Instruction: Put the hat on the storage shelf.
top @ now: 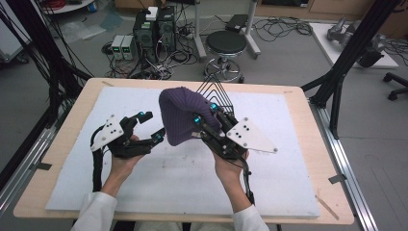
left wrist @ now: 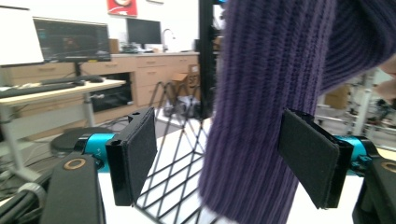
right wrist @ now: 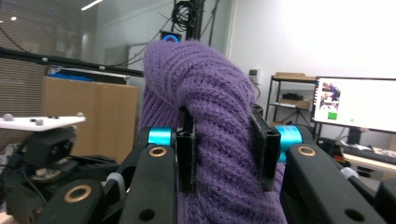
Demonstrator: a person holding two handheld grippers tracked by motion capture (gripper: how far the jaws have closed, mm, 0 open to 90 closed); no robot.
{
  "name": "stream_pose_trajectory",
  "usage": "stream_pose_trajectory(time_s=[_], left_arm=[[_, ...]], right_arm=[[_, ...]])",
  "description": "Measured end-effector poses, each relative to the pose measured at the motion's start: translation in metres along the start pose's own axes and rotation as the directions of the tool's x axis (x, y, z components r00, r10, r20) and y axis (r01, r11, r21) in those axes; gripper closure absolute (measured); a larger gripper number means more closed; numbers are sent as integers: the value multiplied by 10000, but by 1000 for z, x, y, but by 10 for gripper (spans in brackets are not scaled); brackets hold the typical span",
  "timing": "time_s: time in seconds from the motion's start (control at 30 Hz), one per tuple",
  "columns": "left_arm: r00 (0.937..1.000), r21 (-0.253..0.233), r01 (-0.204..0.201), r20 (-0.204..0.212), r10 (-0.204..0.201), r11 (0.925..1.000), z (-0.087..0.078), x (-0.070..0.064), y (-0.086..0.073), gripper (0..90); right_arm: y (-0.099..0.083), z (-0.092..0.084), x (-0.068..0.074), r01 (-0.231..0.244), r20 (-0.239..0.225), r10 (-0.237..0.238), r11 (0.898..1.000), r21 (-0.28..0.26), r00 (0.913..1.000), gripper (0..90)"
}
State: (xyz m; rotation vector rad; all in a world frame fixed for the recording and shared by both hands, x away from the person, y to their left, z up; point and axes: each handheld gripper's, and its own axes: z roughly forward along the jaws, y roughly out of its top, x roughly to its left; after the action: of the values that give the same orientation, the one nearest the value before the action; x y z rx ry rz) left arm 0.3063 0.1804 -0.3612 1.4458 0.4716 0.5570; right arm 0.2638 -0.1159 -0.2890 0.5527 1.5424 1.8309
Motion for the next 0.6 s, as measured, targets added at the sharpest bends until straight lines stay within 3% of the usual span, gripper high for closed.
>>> stream_pose_trajectory(time_s=[0.13,0.2,0.27,0.4,0.43,0.5,0.6], left_arm=[[9992,-92,130,391,-126,9999,2,-2,0,285],[9978,-156,255,610,-245,9996,1,-1,1,288],[9961,-211,342,822,-323,9992,-1,-2,2,295],[9921,-144,370,1206,-350,9992,-2,-2,2,563],[9918,-103,366,1228,-351,9993,-3,-2,2,563],[9920,-47,341,1218,-333,9994,-3,-1,2,742],[9953,-18,264,938,-261,9997,-5,1,2,807]], right_arm=[[4,4,5,27,-353,-28,10000,-23,9994,688],[6,8,8,-90,-738,90,10000,-2,9972,688],[6,9,9,-101,-763,100,9999,-1,9970,688],[5,12,9,-219,-1003,228,9997,96,9947,687],[5,12,9,-219,-1003,228,9997,96,9947,687],[5,12,8,-161,-943,183,9996,234,9954,687],[7,8,2,-139,-791,171,9991,402,9967,686]])
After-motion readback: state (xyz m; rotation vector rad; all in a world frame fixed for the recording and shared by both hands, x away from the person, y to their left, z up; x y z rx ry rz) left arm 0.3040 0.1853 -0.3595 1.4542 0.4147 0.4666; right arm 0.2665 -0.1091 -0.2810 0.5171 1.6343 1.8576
